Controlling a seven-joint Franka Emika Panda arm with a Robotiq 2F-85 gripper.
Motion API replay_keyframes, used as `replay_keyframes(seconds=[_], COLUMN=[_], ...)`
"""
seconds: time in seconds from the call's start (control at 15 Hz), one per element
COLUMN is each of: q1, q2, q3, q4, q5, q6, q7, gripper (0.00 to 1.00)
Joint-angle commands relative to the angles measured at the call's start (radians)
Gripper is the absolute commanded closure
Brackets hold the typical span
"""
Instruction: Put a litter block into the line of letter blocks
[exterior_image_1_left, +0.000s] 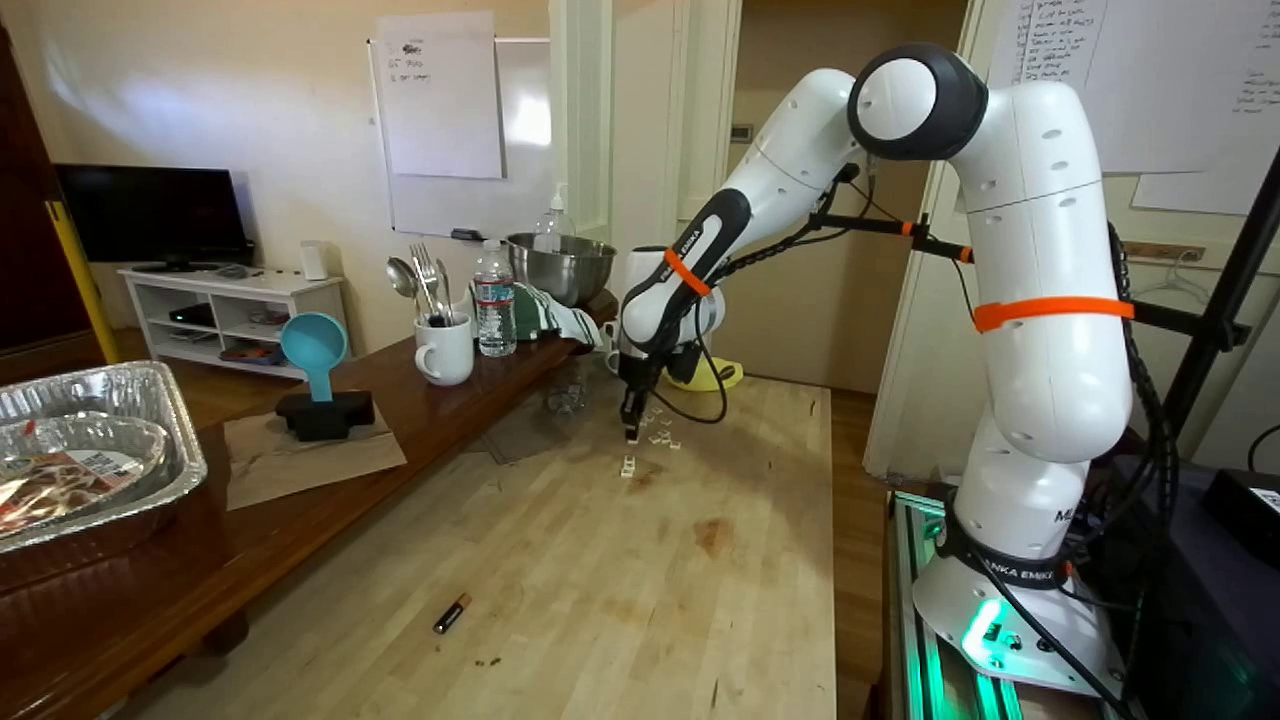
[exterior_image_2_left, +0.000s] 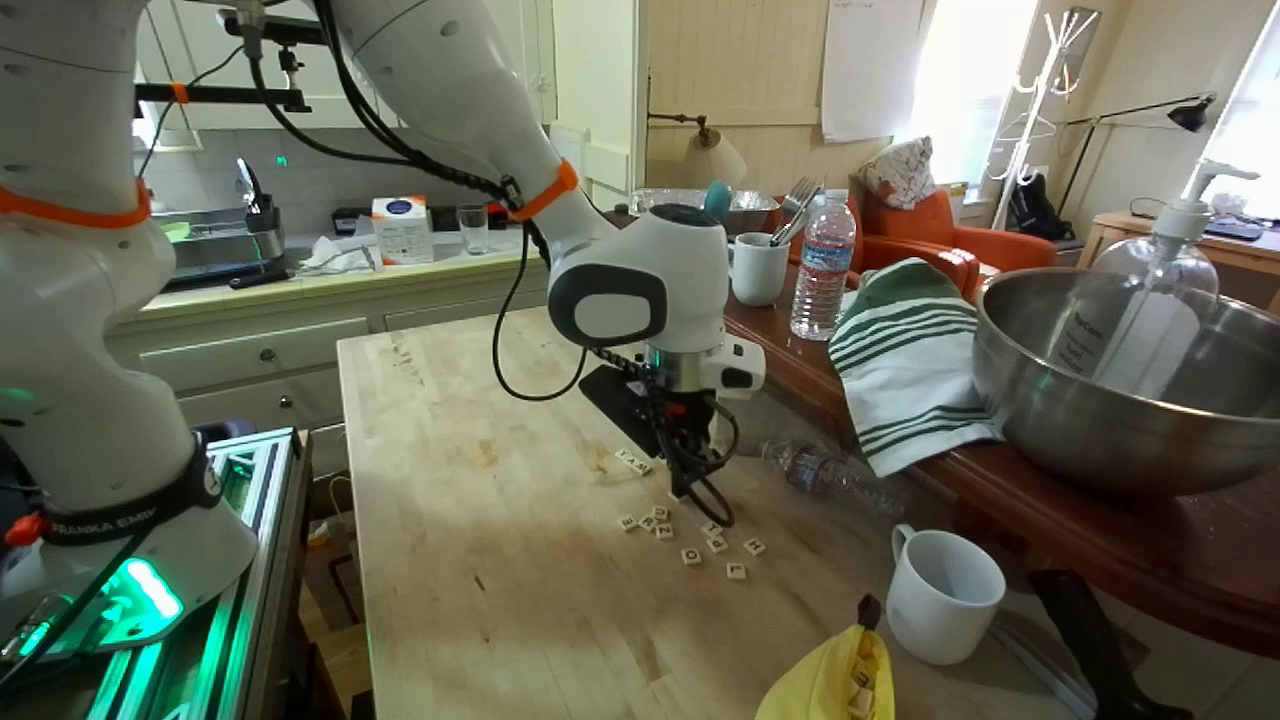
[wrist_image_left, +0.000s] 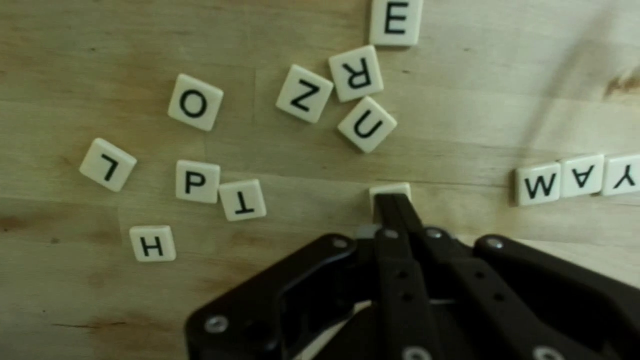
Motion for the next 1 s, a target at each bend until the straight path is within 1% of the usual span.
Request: replay_keyframes(seconds=[0.0,0.4,0.93], q1=[0.019,0.043,0.042], q2=[-0.014,-0.026,-0.024], q3=[0.007,0.013,0.03], q4=[-0.03,-0.039,-0.038], q5=[-0.003,0.009,0.032], q6=[-0.051,-0.094,-0.087], q7=[0.053,0.086,0.085], gripper=[1.0,1.0,1.0])
